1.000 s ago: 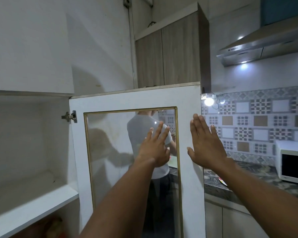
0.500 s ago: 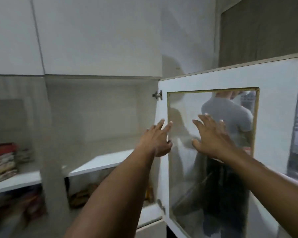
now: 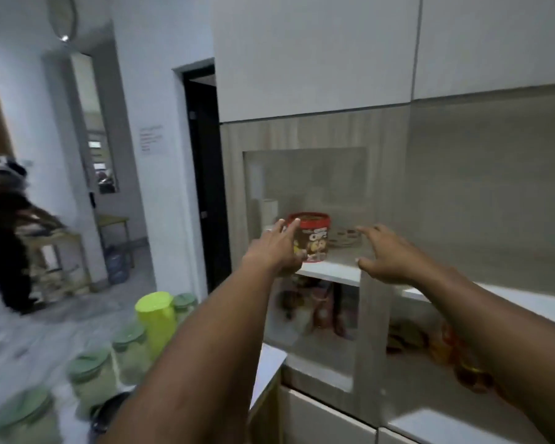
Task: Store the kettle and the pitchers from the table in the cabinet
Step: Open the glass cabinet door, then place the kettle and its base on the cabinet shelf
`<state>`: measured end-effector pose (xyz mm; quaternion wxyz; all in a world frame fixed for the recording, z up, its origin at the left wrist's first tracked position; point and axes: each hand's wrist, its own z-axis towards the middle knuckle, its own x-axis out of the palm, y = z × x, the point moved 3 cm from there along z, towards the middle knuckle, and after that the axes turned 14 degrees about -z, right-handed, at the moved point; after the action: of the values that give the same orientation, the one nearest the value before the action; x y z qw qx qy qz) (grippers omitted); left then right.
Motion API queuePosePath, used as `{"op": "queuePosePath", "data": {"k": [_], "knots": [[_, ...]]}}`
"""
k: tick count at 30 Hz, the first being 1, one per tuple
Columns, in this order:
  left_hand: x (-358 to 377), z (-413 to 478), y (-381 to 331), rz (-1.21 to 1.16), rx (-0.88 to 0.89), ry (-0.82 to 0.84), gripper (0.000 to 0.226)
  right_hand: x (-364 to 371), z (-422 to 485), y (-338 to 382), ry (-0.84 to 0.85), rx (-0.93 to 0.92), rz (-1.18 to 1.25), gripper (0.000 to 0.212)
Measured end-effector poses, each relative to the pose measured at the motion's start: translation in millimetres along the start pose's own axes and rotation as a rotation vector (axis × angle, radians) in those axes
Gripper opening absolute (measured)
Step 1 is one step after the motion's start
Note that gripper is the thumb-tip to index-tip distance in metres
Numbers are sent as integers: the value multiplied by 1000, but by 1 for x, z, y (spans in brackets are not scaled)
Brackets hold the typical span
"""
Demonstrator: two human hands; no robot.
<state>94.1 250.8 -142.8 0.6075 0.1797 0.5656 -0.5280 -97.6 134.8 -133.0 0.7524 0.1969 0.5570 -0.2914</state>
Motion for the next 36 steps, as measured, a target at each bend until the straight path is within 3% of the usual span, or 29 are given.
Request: {"op": "queuePosePath", "data": {"k": [8, 15, 29, 33, 36], "knots": [[-48, -55, 194, 22, -371, -101, 79, 54, 93, 188, 43, -381, 113, 71], [-22, -118, 290, -34, -660, -154, 79, 131, 119, 293, 202, -595, 209, 68], [124, -213, 314, -112, -1209, -357, 71, 340, 142, 326, 586, -861, 103, 66], [150, -235, 316, -197, -1374, -387, 78, 389, 130, 340, 655, -955, 68, 48], [164, -243, 328, -357, -1454, -290, 50, 419, 123, 359, 695, -998, 59, 40]]}}
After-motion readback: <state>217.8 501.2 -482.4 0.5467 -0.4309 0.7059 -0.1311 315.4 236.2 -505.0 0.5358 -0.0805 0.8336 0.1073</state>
